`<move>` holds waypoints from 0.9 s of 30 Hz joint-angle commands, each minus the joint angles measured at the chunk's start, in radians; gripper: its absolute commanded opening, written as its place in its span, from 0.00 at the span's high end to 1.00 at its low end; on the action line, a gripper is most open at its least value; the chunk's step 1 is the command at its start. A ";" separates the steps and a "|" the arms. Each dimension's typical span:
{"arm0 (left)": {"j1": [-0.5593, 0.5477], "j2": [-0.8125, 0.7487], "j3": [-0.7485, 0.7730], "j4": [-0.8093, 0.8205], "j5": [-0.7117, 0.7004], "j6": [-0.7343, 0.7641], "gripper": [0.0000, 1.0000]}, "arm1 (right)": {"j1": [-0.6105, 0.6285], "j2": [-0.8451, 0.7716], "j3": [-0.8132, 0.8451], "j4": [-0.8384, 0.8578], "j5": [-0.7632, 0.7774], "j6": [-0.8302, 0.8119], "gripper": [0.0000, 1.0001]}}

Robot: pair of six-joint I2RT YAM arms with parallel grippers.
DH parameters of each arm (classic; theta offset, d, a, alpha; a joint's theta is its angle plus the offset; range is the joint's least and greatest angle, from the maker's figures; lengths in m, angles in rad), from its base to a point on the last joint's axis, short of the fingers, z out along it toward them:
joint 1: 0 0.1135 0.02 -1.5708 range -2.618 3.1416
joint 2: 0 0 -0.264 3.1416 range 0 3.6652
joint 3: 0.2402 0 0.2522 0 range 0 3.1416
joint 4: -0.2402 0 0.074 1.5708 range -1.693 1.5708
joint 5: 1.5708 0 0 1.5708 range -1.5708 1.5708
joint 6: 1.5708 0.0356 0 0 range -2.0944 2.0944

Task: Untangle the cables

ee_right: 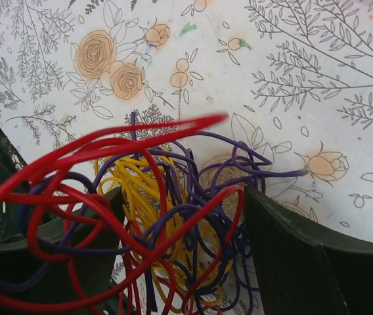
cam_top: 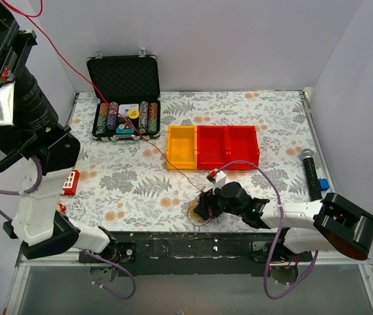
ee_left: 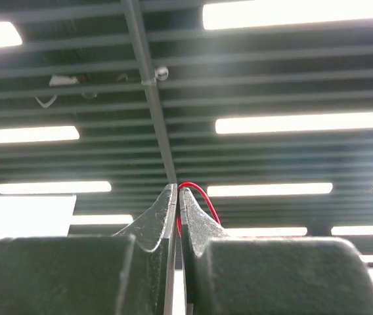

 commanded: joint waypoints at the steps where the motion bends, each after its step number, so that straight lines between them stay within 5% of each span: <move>1: -0.004 -0.120 -0.165 -0.107 -0.136 0.014 1.00 | 0.000 -0.062 -0.041 -0.130 0.037 0.002 0.21; 4: -0.004 -0.302 -0.630 -0.250 -0.155 -0.051 1.00 | 0.002 -0.124 -0.045 -0.132 0.016 -0.011 0.27; 8: -0.004 -0.521 -1.073 -0.536 -0.199 -0.152 1.00 | 0.000 -0.177 -0.044 -0.150 -0.004 -0.026 0.34; 11: -0.003 -0.640 -1.360 -0.563 -0.241 -0.152 1.00 | 0.002 -0.207 -0.045 -0.164 -0.012 -0.032 0.35; 18: 0.008 -0.671 -1.611 -0.762 -0.183 -0.235 1.00 | 0.000 -0.248 -0.050 -0.187 -0.033 -0.058 0.35; 19: 0.008 -0.660 -1.623 -0.803 -0.157 -0.249 0.93 | 0.000 -0.245 -0.047 -0.187 -0.038 -0.063 0.35; 20: 0.008 -0.651 -1.637 -0.852 -0.119 -0.255 0.65 | 0.000 -0.245 -0.044 -0.185 -0.042 -0.066 0.35; 24: 0.008 -0.614 -1.646 -0.975 0.091 -0.278 0.02 | 0.000 -0.236 -0.036 -0.182 -0.077 -0.077 0.36; 27: 0.008 -0.596 -1.617 -1.018 0.271 -0.248 0.02 | 0.000 -0.233 -0.033 -0.176 -0.090 -0.086 0.37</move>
